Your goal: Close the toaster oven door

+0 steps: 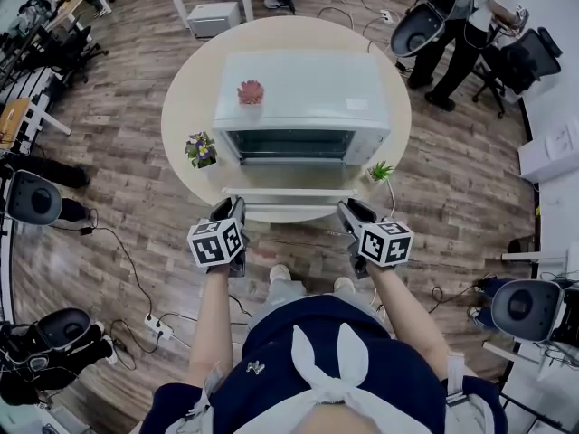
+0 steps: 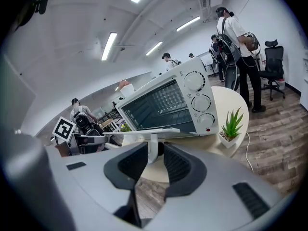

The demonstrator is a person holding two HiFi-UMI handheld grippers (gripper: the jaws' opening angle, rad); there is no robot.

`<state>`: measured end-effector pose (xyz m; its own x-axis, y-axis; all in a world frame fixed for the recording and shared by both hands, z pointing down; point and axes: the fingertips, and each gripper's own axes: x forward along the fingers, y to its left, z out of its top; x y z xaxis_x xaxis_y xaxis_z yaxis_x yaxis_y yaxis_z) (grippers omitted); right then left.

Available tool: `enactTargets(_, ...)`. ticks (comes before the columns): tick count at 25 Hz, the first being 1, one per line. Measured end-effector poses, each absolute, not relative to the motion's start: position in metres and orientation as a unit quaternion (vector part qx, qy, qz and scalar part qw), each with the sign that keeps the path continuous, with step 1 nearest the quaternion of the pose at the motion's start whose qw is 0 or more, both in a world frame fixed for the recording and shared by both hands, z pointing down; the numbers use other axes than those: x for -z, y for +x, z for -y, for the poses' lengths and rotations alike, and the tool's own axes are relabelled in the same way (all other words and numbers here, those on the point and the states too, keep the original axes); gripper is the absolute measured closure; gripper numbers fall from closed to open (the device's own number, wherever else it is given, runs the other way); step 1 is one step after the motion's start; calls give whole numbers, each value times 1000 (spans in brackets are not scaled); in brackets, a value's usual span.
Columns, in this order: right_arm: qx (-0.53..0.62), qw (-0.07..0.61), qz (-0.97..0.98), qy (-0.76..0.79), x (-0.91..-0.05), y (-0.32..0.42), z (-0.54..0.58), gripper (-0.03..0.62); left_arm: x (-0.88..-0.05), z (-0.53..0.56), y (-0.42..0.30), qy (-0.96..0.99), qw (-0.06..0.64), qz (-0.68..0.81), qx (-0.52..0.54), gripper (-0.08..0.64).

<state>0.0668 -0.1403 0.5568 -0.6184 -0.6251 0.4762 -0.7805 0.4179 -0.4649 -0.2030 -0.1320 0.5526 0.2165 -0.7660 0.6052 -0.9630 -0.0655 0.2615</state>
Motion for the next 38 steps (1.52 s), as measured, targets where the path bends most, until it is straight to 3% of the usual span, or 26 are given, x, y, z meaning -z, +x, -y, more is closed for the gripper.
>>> enactTargets(38, -340, 81, 842, 410, -538, 66, 160, 482, -534, 151, -205, 710, 300, 623, -134, 449)
